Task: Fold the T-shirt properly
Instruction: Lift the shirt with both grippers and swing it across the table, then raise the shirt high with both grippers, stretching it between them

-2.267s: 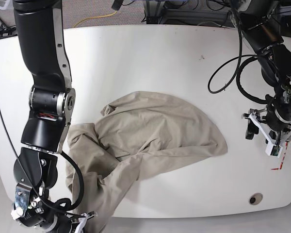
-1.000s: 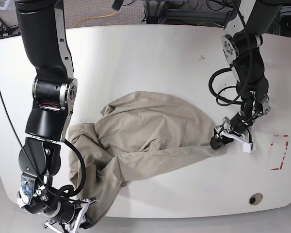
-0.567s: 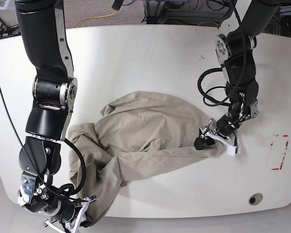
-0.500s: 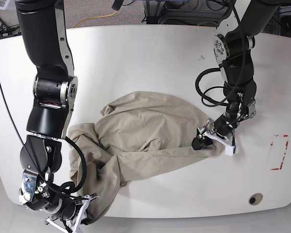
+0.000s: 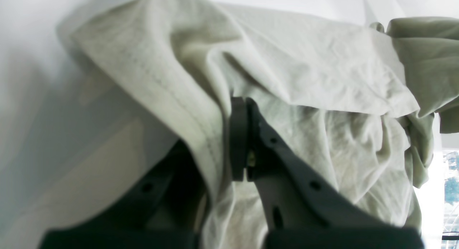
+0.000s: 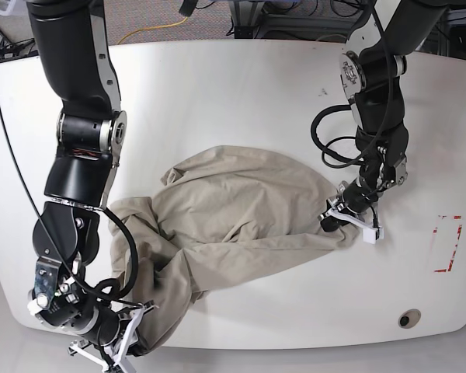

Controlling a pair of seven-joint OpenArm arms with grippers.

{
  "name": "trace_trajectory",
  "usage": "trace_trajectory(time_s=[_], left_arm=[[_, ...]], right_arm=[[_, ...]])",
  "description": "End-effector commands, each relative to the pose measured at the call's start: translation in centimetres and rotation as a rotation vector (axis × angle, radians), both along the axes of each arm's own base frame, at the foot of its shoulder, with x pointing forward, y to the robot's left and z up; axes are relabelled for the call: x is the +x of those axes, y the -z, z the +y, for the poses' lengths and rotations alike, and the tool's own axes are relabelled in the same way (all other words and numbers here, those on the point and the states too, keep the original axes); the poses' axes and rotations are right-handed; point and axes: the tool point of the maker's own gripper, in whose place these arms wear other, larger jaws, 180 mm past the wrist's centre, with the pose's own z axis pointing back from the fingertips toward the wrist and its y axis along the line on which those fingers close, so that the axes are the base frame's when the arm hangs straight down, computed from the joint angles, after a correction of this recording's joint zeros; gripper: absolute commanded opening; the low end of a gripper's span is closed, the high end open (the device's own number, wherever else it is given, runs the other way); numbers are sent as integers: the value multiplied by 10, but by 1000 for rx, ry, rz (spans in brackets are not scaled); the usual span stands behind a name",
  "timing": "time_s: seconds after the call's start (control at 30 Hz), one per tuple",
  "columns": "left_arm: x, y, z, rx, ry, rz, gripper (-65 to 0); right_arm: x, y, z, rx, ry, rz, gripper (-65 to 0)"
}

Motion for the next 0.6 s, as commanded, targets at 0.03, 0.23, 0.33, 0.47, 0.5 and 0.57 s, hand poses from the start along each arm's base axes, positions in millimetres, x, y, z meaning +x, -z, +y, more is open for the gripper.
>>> trace_trajectory(time_s=[0.03, 0.23, 0.33, 0.47, 0.5, 0.57], left_arm=[[14, -25, 12, 60, 4, -48, -650], [4, -63, 31, 177, 26, -119, -650], [-1, -88, 38, 242, 36, -162, -650], [-8, -131, 59, 359, 36, -233, -650], [-8, -140, 61, 379, 35, -251, -650], [-10, -163, 64, 424, 31, -297, -650]], right_arm=[[5, -39, 1, 16, -9, -100, -650], [5, -43, -18, -10, 22, -105, -650], [6, -45, -21, -15, 27, -108, -650], [8, -52, -30, -24, 42, -111, -650], [9, -52, -32, -23, 45, -107, -650], [15, -64, -36, -17, 51, -116, -650]])
